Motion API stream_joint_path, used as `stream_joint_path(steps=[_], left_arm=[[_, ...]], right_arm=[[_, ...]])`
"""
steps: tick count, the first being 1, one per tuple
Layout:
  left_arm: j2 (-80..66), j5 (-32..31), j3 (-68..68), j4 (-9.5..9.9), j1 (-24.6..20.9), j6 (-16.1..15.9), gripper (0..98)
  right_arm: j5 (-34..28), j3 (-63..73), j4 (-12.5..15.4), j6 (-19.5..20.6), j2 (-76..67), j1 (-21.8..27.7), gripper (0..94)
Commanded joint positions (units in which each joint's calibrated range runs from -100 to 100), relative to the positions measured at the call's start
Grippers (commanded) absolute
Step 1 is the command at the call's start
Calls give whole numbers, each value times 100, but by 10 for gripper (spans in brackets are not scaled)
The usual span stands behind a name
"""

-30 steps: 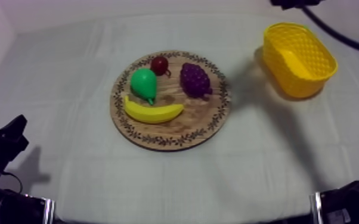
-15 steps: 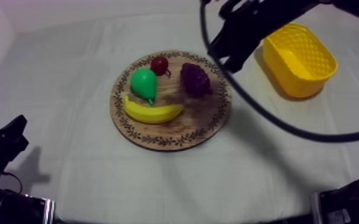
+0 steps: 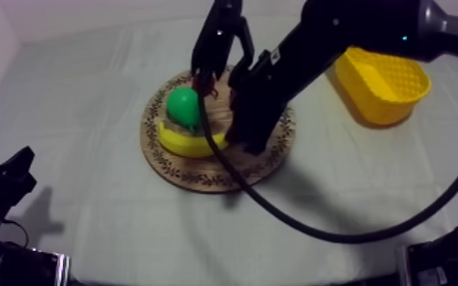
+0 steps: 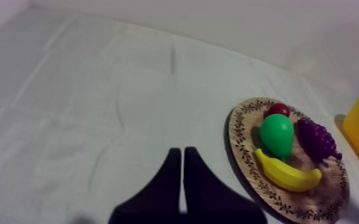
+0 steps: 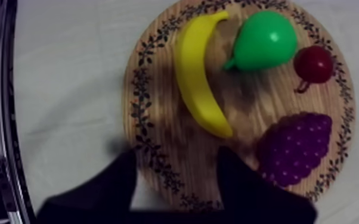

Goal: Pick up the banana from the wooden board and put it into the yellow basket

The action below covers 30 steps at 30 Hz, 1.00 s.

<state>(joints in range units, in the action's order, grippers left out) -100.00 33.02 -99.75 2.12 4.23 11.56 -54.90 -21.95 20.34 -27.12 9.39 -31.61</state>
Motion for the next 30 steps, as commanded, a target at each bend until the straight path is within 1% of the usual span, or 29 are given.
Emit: stream_joint_path(steps=[1, 6, 17, 30], left_arm=[[0, 5, -3, 0, 1, 1, 1], [0, 5, -3, 0, 1, 1, 1], [0, 5, -3, 0, 1, -1, 1], [0, 5, -3, 0, 1, 1, 1]], right_arm=[[75, 29, 33, -32, 70, -29, 564], [105, 255, 62, -38, 359, -129, 597], [138, 1092, 57, 17, 1433, -328, 606], [218, 2135, -70, 135, 2837, -428, 604]])
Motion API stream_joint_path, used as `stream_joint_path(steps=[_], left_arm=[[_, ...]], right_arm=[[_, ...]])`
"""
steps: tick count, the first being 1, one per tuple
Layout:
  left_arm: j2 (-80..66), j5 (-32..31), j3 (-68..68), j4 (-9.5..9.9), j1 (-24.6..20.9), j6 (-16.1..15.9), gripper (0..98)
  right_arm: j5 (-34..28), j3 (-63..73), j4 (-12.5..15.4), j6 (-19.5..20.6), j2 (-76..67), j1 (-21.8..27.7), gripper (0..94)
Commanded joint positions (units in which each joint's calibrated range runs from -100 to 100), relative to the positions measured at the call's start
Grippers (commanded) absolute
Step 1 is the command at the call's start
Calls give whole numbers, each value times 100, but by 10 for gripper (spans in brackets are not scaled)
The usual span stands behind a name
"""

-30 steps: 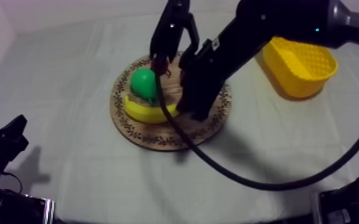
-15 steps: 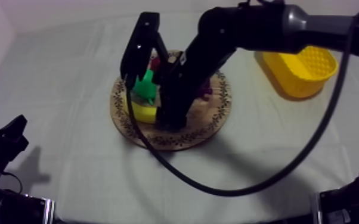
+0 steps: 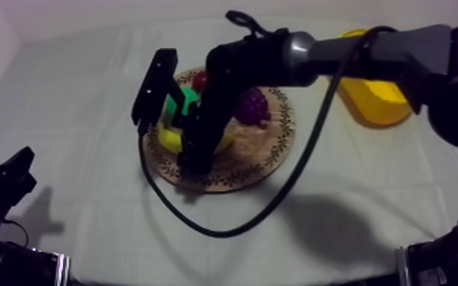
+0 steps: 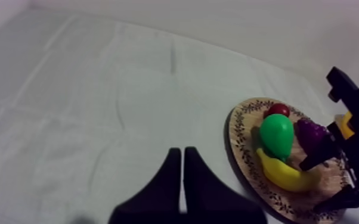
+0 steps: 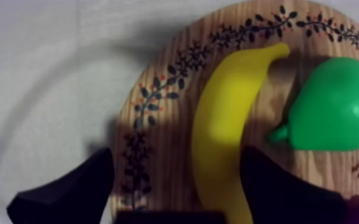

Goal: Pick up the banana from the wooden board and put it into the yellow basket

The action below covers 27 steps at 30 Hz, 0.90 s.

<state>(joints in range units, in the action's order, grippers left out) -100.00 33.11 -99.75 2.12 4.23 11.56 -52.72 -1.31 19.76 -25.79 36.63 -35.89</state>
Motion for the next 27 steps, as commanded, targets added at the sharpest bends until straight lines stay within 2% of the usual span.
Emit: stream_joint_path(steps=[1, 8, 13, 20, 27], left_arm=[[0, -5, -3, 0, 1, 1, 1], [0, -5, -3, 0, 1, -1, 1], [0, -5, -3, 0, 1, -1, 1], [0, -5, -3, 0, 1, 0, 1], [0, -5, -3, 0, 1, 1, 1]], right_arm=[[-1, 134, -16, 8, 188, 2, 604], [-21, 504, -64, 43, 573, 47, 571], [-1, 537, -62, 24, 651, 73, 437], [-25, 437, -63, -32, 507, 126, 180], [-179, -233, -75, -97, -426, 259, 115]])
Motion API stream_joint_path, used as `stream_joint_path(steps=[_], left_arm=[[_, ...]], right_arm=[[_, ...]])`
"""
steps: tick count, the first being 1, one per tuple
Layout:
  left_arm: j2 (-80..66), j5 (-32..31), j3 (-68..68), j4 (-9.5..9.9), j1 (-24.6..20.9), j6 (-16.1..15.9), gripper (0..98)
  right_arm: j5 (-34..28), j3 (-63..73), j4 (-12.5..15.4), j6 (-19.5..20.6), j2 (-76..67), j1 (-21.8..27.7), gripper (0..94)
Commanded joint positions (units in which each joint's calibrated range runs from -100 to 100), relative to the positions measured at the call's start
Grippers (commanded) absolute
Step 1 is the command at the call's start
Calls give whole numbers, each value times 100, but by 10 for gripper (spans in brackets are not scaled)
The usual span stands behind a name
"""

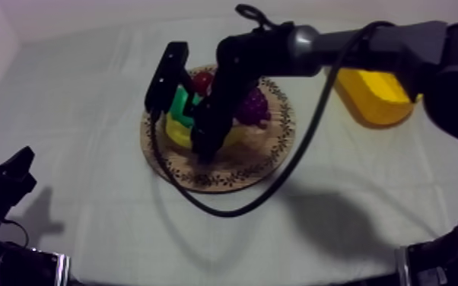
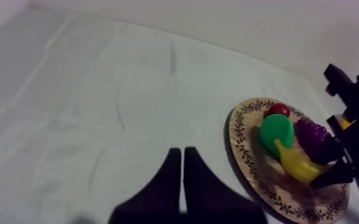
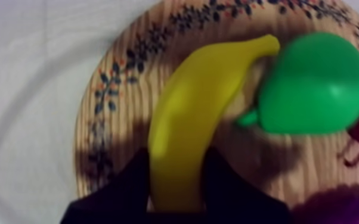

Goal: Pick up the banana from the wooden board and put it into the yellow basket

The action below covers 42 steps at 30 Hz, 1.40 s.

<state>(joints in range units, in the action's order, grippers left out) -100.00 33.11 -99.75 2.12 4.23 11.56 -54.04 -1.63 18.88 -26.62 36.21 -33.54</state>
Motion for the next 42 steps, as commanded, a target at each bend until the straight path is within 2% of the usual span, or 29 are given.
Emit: stream_joint_path(steps=[1, 7, 14, 20, 27, 37, 42], left_arm=[[0, -5, -3, 0, 1, 0, 1], [0, -5, -3, 0, 1, 0, 1], [0, -5, -3, 0, 1, 0, 1], [0, -5, -3, 0, 1, 0, 1], [0, -5, -3, 0, 1, -1, 1], [0, -5, -3, 0, 1, 3, 1], [0, -5, -3, 0, 1, 1, 1]], right_arm=[[-110, -317, 20, -20, -596, 63, 113], [-587, -819, 84, -14, -2010, 499, 110], [-889, -945, 106, -20, -3269, 1493, 108], [-890, -1066, 43, -37, -3726, 2358, 113], [-742, -1134, -26, -46, -3634, 3170, 116], [-21, -1550, -248, 26, -3020, 3641, 132], [274, -1757, -311, 89, -2803, 3676, 189]])
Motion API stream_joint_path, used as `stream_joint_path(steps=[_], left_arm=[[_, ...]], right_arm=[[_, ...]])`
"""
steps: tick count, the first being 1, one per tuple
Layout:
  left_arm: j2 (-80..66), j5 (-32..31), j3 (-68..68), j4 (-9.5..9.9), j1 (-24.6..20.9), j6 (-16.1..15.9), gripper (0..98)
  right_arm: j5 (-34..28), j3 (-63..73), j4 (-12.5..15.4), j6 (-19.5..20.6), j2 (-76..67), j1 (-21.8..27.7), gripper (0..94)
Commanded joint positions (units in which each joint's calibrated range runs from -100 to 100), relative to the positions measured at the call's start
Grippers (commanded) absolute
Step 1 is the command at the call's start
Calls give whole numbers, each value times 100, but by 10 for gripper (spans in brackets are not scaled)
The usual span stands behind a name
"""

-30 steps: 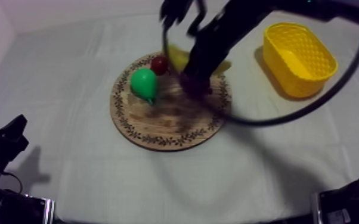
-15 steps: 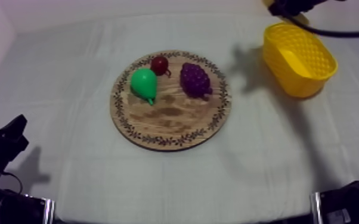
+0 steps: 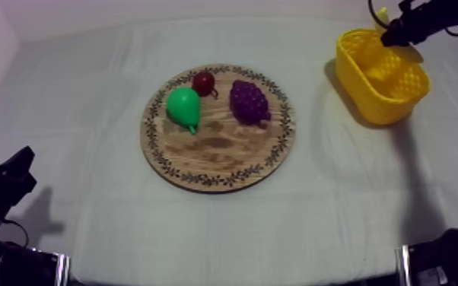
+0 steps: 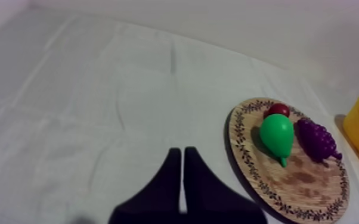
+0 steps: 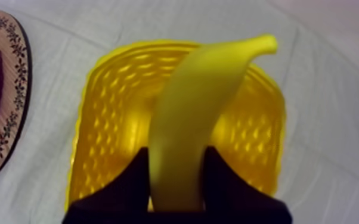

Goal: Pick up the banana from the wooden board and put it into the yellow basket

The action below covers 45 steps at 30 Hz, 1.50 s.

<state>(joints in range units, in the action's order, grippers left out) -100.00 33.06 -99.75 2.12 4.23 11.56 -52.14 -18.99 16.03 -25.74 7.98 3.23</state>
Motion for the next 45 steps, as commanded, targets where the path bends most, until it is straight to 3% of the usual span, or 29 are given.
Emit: stream_joint_path(steps=[1, 7, 14, 20, 33, 45], left_arm=[[0, 0, -3, 0, 1, 2, 1], [0, 0, -3, 0, 1, 2, 1], [0, 0, -3, 0, 1, 1, 1], [0, 0, -3, 0, 1, 0, 1], [0, 0, -3, 0, 1, 2, 1], [0, 0, -3, 0, 1, 2, 1]], right_arm=[[136, -47, -29, 8, 50, 6, 214], [362, -191, -16, 80, 100, 92, 459], [500, -541, -59, 191, -397, 184, 523], [728, -1058, -101, 455, -1504, 285, 438], [954, -2552, 357, 214, -4443, 587, 93], [1693, -5302, -94, 410, -7035, 14, 15]])
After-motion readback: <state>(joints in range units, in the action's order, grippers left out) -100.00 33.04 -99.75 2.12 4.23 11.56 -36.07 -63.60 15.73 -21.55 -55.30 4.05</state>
